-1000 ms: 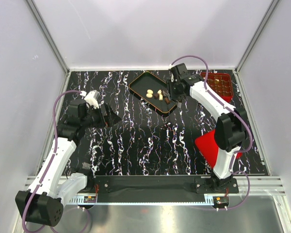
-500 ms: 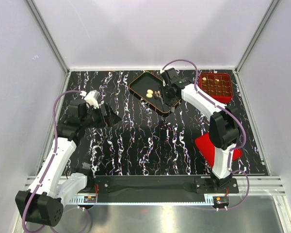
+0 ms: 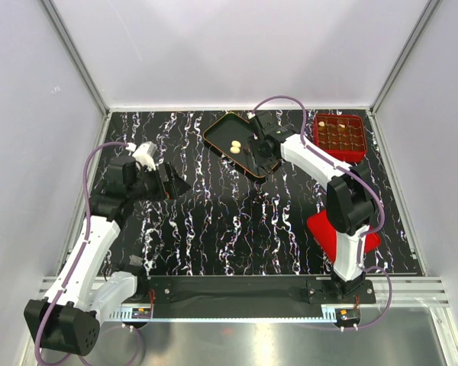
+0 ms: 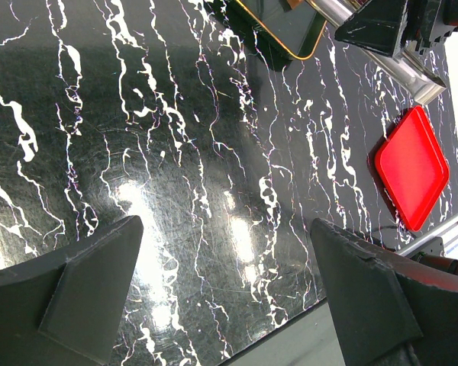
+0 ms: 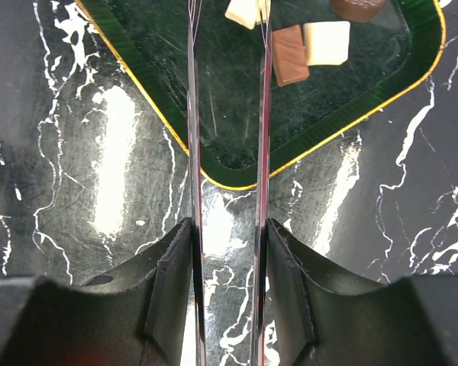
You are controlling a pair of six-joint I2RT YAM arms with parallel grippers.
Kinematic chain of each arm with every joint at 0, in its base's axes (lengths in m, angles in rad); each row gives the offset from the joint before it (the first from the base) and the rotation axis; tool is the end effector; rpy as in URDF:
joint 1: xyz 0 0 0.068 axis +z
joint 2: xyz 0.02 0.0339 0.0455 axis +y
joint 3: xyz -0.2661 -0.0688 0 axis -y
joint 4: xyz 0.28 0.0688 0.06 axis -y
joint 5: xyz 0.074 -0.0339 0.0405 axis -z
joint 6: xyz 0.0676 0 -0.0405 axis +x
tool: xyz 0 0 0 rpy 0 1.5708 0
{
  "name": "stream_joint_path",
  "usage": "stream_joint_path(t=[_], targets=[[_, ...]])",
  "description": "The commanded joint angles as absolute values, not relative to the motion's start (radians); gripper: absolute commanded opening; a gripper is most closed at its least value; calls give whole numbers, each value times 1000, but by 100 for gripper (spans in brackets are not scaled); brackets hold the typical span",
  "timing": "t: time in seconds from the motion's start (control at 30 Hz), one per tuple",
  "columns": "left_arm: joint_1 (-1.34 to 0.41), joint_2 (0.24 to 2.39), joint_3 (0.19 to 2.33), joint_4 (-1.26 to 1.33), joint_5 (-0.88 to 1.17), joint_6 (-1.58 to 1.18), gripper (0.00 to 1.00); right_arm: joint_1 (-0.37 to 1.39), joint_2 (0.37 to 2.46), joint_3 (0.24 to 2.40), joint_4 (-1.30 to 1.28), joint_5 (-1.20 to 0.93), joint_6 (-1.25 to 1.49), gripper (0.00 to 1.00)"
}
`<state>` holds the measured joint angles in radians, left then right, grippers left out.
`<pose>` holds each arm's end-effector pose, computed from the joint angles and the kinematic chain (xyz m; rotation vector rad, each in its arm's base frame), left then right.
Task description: Pack the chocolate
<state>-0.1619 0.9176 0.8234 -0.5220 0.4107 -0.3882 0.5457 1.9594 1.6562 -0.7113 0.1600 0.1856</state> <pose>0.2460 -0.0675 0.2796 -0.0130 2.2295 -0.7557 0.4161 0.2401 0.2139 -0.4017 2.5350 0.0699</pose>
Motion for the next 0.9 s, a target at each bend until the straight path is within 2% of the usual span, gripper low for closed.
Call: stream_joint_path(t=[0.0, 0.87], targets=[[-160, 914, 827, -483, 410, -373, 99, 555, 1905, 1680, -722, 202, 186, 47], [-160, 916, 827, -483, 408, -374, 99, 557, 1891, 1689, -749, 213, 209, 47]])
